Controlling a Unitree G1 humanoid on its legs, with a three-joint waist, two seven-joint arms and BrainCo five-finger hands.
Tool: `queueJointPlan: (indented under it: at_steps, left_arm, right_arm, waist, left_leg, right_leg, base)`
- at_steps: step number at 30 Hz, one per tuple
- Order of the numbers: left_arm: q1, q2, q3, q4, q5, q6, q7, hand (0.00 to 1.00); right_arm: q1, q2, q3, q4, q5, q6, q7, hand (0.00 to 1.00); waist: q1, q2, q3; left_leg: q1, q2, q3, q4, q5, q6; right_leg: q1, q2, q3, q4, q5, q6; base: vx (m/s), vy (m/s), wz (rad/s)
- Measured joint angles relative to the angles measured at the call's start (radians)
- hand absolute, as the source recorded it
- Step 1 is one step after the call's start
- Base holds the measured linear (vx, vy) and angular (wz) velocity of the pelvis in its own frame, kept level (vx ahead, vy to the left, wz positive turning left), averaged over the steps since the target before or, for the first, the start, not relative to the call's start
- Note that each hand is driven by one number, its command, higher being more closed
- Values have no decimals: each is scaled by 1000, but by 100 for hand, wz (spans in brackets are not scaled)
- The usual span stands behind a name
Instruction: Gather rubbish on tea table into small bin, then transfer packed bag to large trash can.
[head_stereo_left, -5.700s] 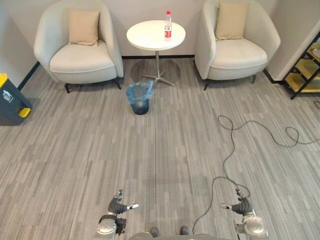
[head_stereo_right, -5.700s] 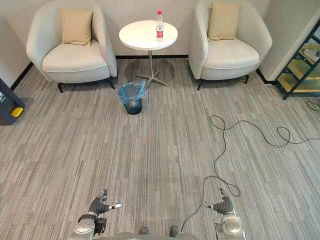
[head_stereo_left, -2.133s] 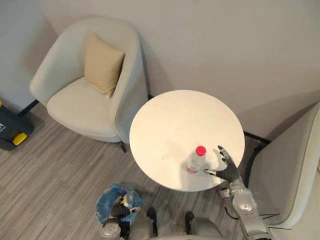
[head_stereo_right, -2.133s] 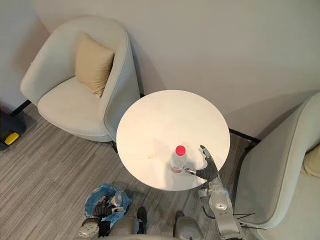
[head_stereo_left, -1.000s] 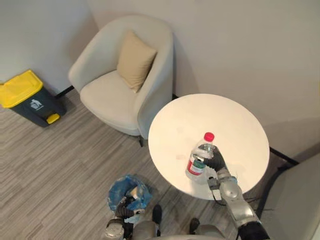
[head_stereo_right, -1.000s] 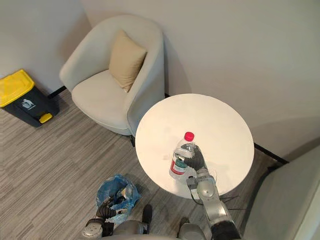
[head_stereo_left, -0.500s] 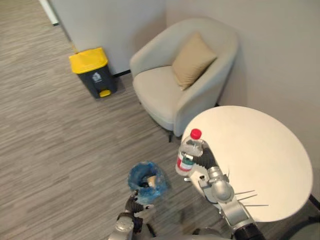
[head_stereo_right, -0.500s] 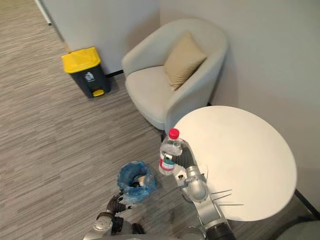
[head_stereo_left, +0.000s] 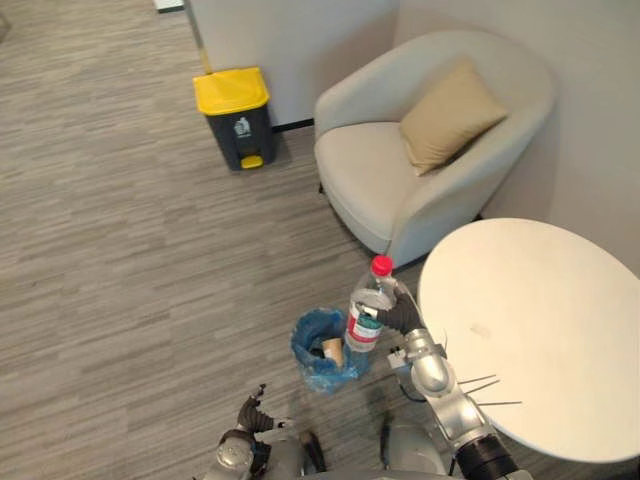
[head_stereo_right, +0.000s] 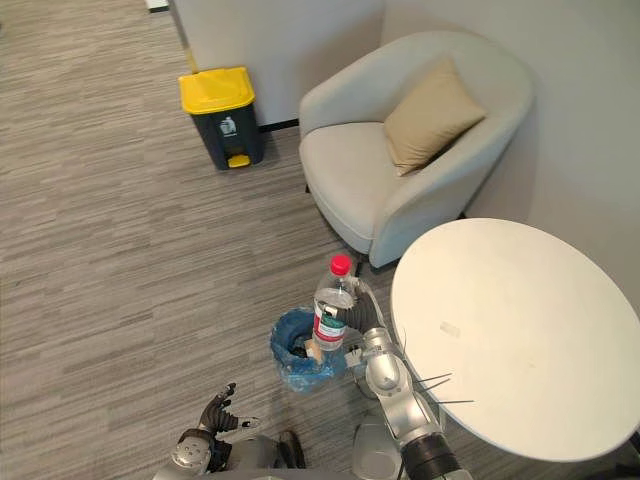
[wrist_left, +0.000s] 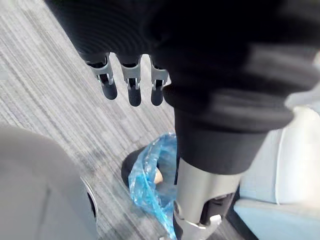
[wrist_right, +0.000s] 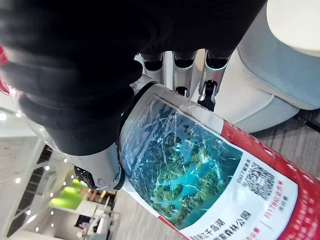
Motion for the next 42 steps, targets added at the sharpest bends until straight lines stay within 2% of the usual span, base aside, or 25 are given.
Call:
queueJointPlan:
  at_steps: [1, 2, 4, 6, 8, 10, 11, 12, 13, 14, 16, 18, 21, 23, 26, 31, 32, 42]
  left_arm:
    - [-15, -4, 1, 0, 0, 0, 1, 0]
    - [-35, -6, 6, -1, -3, 1, 2, 0]
    - [-48, -5, 19, -12, -4, 0, 3, 0]
    - [-58, -4, 20, -23, -4, -10, 3, 0]
    - [-78, -1, 28, -22, -6, -20, 6, 0]
    - [-116, -2, 43, -19, -20, -22, 26, 0]
    - [-129, -2, 47, -19, -29, -23, 29, 0]
    - [-159, -3, 50, -17, -55, -28, 43, 0]
    - [-184, -8, 71, -21, -68, -32, 53, 0]
    - [-200, -13, 86, -23, -82, -36, 60, 0]
    - [-258, -37, 156, -63, -126, -40, 93, 0]
    - [-317, -49, 181, -106, -155, -43, 113, 0]
    - [-401, -49, 232, -215, -193, -69, 136, 0]
    - [-436, -51, 254, -282, -214, -83, 149, 0]
    - [-439, -51, 256, -358, -234, -105, 155, 0]
    - [-441, -51, 275, -412, -243, -120, 155, 0]
    - [-441, -50, 274, -412, -250, -123, 154, 0]
    - [-443, -29, 276, -410, -260, -125, 153, 0]
  right_arm:
    - [-14, -18, -1, 0, -12, 0, -1, 100]
    - [-24, -30, -7, 6, -27, 0, -1, 100]
    - [-52, -38, -2, 53, -32, 0, -1, 100]
    - [-91, -49, -3, 86, -33, -1, -5, 100]
    - [-161, -57, -1, 136, -48, -2, -14, 100]
    - [-282, -48, 8, 242, -86, 2, -52, 100]
    - [-310, -50, 8, 264, -96, 4, -62, 100]
    - [-352, -52, 8, 293, -111, 15, -83, 100]
    - [-375, -49, 9, 298, -113, 26, -100, 100]
    - [-386, -45, 9, 298, -115, 29, -108, 100]
    - [-447, -21, 14, 290, -131, 46, -141, 100]
    - [-530, -14, 14, 271, -150, 61, -167, 100]
    - [-686, -22, -9, 210, -150, 85, -223, 100]
    - [-780, -61, -23, 172, -150, 106, -257, 100]
    - [-861, -111, -22, 143, -150, 125, -282, 100]
    - [-959, -154, -10, 150, -146, 125, -291, 100]
    - [-968, -159, -8, 159, -139, 125, -291, 0]
    - [-971, -175, -7, 266, -100, 125, -273, 0]
  waist:
    - [16, 27, 19]
    - [23, 39, 45]
    - [30, 35, 75]
    - [26, 38, 112]
    - [28, 38, 139]
    - [28, 50, 152]
    - [29, 55, 162]
    - [33, 69, 182]
    - [45, 82, 204]
    - [51, 84, 212]
    - [74, 86, 224]
    - [81, 86, 262]
    - [86, 86, 308]
    - [103, 87, 316]
    - [130, 86, 316]
    - [135, 86, 316]
    - [135, 86, 316]
    - [133, 85, 316]
  left_leg:
    - [-57, 12, -27, 31, 5, -8]
    - [-91, 23, -26, 51, 21, -31]
    - [-107, 52, 48, 63, 39, -53]
    - [-107, 75, 122, 74, 48, -40]
    - [-148, 82, 144, 92, 48, -40]
    - [-274, 86, 149, 129, 48, -39]
    - [-307, 90, 149, 146, 47, -38]
    - [-365, 103, 149, 181, 41, -29]
    - [-418, 125, 161, 224, 7, 4]
    - [-452, 136, 162, 258, -4, 15]
    - [-623, 172, 161, 386, -29, 38]
    - [-736, 205, 183, 454, -40, 52]
    - [-902, 260, 246, 524, -41, 55]
    - [-1005, 287, 268, 574, -39, 54]
    - [-1084, 307, 265, 634, -46, 78]
    - [-1150, 307, 267, 647, -48, 83]
    - [-1157, 306, 266, 648, -48, 83]
    - [-1179, 305, 260, 660, -44, 98]
  right_leg:
    - [-27, 2, -41, 0, 3, -5]
    - [-37, -2, -77, -1, 6, -13]
    - [-34, -13, -116, 13, -4, -32]
    - [-38, -18, -129, 51, -15, -42]
    - [-94, -25, -121, 100, -29, -48]
    - [-232, -35, -109, 159, -38, -57]
    - [-262, -35, -106, 172, -41, -57]
    - [-319, -35, -106, 204, -43, -59]
    - [-378, -34, -107, 253, -55, -66]
    - [-410, -33, -106, 284, -64, -69]
    - [-584, -36, -91, 411, -93, -78]
    - [-708, -44, -82, 482, -99, -79]
    - [-904, -56, -58, 569, -103, -87]
    - [-1023, -54, -37, 622, -96, -83]
    - [-1103, -54, -29, 674, -94, -83]
    - [-1172, -57, -22, 687, -92, -78]
    - [-1178, -59, -23, 689, -92, -78]
    - [-1200, -65, -25, 708, -95, -78]
  base:
    - [78, -83, 73]
    - [94, -113, 81]
    - [31, -137, 70]
    - [-33, -88, 39]
    - [-129, -34, 3]
    - [-186, -35, -1]
    - [-200, -22, 5]
    - [-223, -19, 3]
    - [-239, -19, 2]
    - [-262, -22, -2]
    - [-270, -33, -4]
    - [-272, -70, 6]
    - [-131, -74, 17]
    - [-103, -64, 14]
    - [-83, 10, -7]
    - [-76, 30, 0]
    - [-47, 18, 2]
    - [-48, 21, 2]
